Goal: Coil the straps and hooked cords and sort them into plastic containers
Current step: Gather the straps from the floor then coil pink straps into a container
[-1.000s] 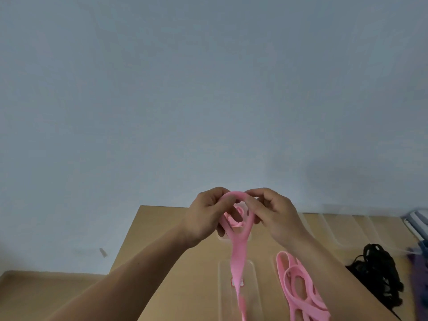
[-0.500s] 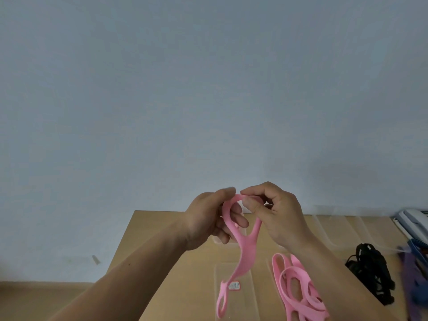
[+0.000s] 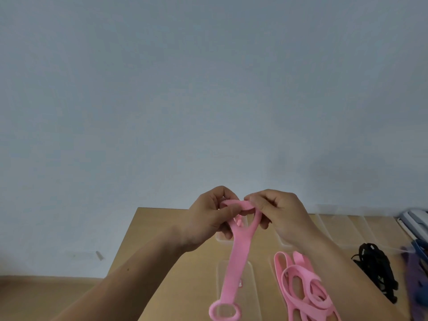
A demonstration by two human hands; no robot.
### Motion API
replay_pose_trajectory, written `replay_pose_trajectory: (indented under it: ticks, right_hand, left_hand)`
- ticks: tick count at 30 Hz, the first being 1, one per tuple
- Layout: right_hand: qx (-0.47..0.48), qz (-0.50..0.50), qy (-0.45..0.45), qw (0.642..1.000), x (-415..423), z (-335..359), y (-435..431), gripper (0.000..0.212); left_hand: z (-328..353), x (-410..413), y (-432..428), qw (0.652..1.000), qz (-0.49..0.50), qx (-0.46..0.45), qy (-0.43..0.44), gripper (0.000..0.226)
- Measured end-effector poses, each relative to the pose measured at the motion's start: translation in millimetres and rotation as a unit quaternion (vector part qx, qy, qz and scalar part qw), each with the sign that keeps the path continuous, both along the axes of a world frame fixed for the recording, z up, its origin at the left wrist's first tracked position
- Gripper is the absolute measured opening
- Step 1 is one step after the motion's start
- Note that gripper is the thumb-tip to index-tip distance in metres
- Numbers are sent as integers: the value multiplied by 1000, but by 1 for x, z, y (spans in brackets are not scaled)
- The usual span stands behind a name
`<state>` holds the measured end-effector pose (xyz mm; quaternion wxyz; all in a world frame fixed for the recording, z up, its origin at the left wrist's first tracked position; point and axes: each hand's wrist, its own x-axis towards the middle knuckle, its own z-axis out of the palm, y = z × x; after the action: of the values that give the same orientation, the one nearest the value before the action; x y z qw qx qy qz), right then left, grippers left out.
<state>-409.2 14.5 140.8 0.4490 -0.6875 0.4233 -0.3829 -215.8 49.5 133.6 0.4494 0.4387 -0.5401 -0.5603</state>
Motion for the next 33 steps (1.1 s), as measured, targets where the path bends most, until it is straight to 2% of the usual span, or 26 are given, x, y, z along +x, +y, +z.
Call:
replay_pose_trajectory:
  ticks: [4,7,10,15,19,22,23,28,30,33]
  right_hand:
    - [-43,-7,35,998,4,-4,5,18]
    - [-117,-39,58,991,6,-9,11,25]
    - [-193,-54,53,978,5,-12,15,23]
    - [-334,-56,85,937,5,-17,15,17]
    - [-383,-34,89,919,3,-21,14,18]
    - [-360,-12,72,930,2,-22,16,21]
    - [-339,-8,57,939,2,-22,18,21]
    - [-122,-38,7,992,-2,-21,22,13]
    - [-60,-7,3,998,-1,-20,24,12]
    - [-15,24,-47,999,2,-14,27,22]
  left_hand:
    - [0,-1,3,999,3,46,-19,16]
    - [4,-1,6,992,-24,123,-11,27]
    - [6,1,7,987,-63,150,5,44]
    - [7,-2,7,984,-62,162,52,38]
    - [5,-4,6,984,-42,156,71,25]
    - [5,-5,9,986,-24,151,69,16]
    - [5,-4,9,987,-17,146,63,20]
    - [4,-2,10,998,16,54,-32,8]
    - [4,-2,10,996,40,1,-77,7]
    - [4,-5,11,989,59,-46,-127,13]
